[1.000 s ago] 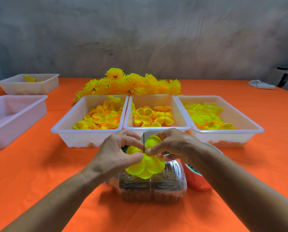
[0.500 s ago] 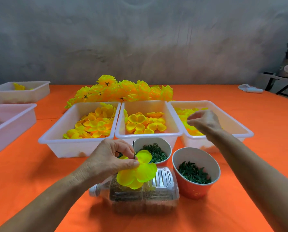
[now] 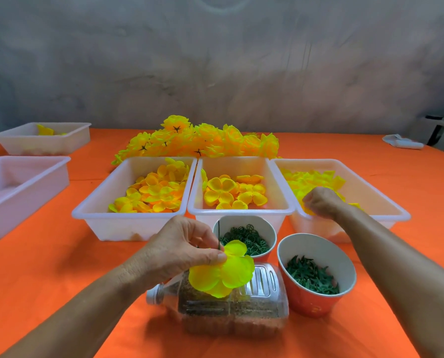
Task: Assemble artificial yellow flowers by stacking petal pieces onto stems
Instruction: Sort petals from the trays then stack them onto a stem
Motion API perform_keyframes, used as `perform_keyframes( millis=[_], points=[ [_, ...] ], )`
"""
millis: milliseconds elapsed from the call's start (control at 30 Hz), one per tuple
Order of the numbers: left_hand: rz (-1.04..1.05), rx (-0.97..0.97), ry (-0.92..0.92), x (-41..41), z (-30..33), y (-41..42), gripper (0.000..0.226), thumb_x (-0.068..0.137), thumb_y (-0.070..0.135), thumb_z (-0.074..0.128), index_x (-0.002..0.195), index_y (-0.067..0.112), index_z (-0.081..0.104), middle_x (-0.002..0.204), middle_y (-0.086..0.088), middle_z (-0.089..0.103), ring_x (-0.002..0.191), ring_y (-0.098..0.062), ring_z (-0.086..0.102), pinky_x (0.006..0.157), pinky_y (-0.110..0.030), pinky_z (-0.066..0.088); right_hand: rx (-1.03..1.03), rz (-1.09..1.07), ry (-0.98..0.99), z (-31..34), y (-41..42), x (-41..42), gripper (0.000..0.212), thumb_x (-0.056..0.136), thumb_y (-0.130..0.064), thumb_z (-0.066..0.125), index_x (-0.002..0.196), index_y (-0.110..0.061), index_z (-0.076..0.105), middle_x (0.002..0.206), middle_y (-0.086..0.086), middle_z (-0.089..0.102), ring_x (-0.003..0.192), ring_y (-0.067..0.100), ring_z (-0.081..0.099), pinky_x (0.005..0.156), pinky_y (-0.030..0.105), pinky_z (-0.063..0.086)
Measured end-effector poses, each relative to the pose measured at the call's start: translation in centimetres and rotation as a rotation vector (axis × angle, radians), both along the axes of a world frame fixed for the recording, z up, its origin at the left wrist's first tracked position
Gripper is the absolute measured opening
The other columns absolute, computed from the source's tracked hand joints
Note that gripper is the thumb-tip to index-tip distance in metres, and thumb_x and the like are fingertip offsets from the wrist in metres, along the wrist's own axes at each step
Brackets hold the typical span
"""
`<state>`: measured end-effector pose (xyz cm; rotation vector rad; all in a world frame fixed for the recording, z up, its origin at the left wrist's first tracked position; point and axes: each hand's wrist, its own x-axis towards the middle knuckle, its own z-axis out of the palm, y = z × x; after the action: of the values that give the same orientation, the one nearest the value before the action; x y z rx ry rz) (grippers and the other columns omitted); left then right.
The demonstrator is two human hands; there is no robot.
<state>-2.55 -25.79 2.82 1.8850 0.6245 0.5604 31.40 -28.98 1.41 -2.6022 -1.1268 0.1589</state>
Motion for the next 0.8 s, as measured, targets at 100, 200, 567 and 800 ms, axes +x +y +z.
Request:
perform_keyframes(
  millis=[100, 200, 567, 800],
  points=[
    [-0.008, -0.017, 0.007, 0.1, -0.1, 0.2, 0.016, 0.059, 0.020, 0.084, 0.067, 0.011, 0.074, 0.080, -0.017, 0.070, 0.073, -0.020, 0.062, 0.074, -0.040, 0.050, 0.379, -0.140, -0.017, -0.1, -0.4, 0.7, 0.017, 0.084, -0.008, 0.062, 0.094, -0.006, 0.075, 0.106, 0.023, 0.067, 0.102, 0.037, 0.060, 0.086, 0.034, 0.045],
    [0.003, -0.010, 0.027, 0.1, -0.3, 0.2, 0.026, 0.054, 0.024, 0.089, 0.069, 0.010, 0.074, 0.078, -0.016, 0.071, 0.072, -0.017, 0.063, 0.073, -0.036, 0.050, 0.633, -0.222, 0.033, -0.3, -1.3, 1.1, 0.018, 0.078, -0.009, 0.069, 0.095, -0.009, 0.075, 0.099, 0.018, 0.071, 0.098, 0.033, 0.063, 0.089, 0.033, 0.044],
    [0.002, -0.041, -0.010, 0.3, -0.6, 0.3, 0.032, 0.055, 0.024, 0.081, 0.072, -0.001, 0.071, 0.073, -0.005, 0.073, 0.068, -0.010, 0.064, 0.065, -0.021, 0.052, 1.153, -0.148, 0.689, 1.3, -4.0, 1.4, 0.019, 0.085, 0.000, 0.063, 0.076, -0.015, 0.056, 0.074, 0.005, 0.057, 0.051, 0.005, 0.059, 0.045, 0.014, 0.050],
    [0.022, -0.020, 0.011, 0.3, -0.8, 0.3, 0.012, 0.069, 0.007, 0.081, 0.071, 0.002, 0.071, 0.073, -0.006, 0.072, 0.067, -0.009, 0.062, 0.066, -0.025, 0.051, 1.133, 0.090, 0.902, 4.3, -4.6, -3.0, 0.025, 0.076, 0.008, 0.066, 0.078, -0.017, 0.061, 0.059, -0.009, 0.068, 0.056, 0.003, 0.065, 0.051, 0.016, 0.051]
  ],
)
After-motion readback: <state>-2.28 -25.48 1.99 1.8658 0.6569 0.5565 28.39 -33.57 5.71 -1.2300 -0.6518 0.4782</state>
